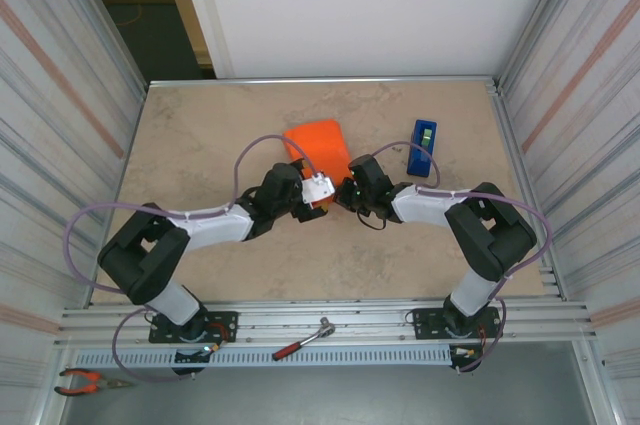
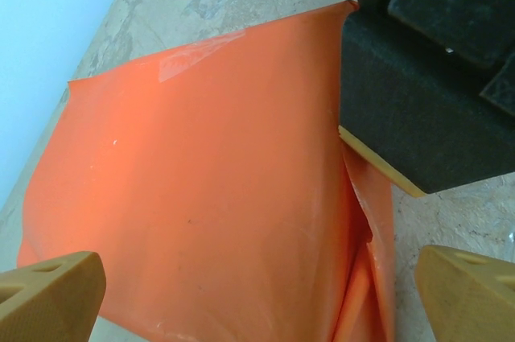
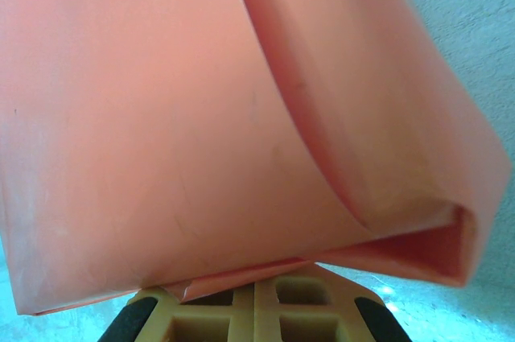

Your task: Wrap the gift box in paper

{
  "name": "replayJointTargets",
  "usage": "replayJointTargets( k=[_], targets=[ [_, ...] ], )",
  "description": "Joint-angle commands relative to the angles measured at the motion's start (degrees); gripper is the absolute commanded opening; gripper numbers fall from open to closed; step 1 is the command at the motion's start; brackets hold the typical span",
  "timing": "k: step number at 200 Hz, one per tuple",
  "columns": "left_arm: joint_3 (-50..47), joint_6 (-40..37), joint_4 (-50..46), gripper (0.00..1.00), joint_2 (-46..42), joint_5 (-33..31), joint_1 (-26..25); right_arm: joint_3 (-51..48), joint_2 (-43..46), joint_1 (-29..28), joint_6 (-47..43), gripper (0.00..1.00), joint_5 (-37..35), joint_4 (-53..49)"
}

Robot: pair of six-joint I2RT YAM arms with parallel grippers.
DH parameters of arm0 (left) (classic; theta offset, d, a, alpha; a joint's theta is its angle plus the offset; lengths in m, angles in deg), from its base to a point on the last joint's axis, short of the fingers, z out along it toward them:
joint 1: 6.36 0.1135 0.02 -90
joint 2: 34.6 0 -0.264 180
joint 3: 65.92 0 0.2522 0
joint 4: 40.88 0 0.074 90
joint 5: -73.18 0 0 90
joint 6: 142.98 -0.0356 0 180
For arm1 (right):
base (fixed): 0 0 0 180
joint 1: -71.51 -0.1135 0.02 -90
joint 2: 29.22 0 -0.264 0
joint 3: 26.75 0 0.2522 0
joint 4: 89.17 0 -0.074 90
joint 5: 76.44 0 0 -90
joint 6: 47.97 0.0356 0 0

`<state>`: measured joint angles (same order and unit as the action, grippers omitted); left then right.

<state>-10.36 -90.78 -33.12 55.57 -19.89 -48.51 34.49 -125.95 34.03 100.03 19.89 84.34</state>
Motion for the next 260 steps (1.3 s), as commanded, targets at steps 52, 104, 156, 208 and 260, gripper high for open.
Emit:
replayJointTargets(
  k=[52, 104, 156, 208, 260],
  targets=[
    [0.4, -2.1, 6.49, 0.99, 5.51, -5.93, -1.19, 1.67, -1.0, 0.29, -0.96, 0.0, 0.7, -0.06],
    [1.81, -2.55, 5.1, 0.88, 6.68, -7.0, -0.65, 1.36, -0.75, 0.21, -0.62, 0.0, 0.7, 0.2],
    [4.36, -1.66, 0.58, 0.74, 7.52, -6.51, -0.39, 0.93, -0.57, 0.3, -0.34, 0.0, 0.88, 0.47],
    [6.17, -1.21, -3.26, 0.66, 7.96, -5.51, -0.17, 0.6, 0.84, 0.31, -0.34, 0.0, 0.88, -0.14],
    [7.58, -0.52, -5.51, 0.64, 8.53, -5.71, 0.04, -1.54, 6.07, 1.94, -1.13, 0.0, 0.84, -2.93]
  ],
)
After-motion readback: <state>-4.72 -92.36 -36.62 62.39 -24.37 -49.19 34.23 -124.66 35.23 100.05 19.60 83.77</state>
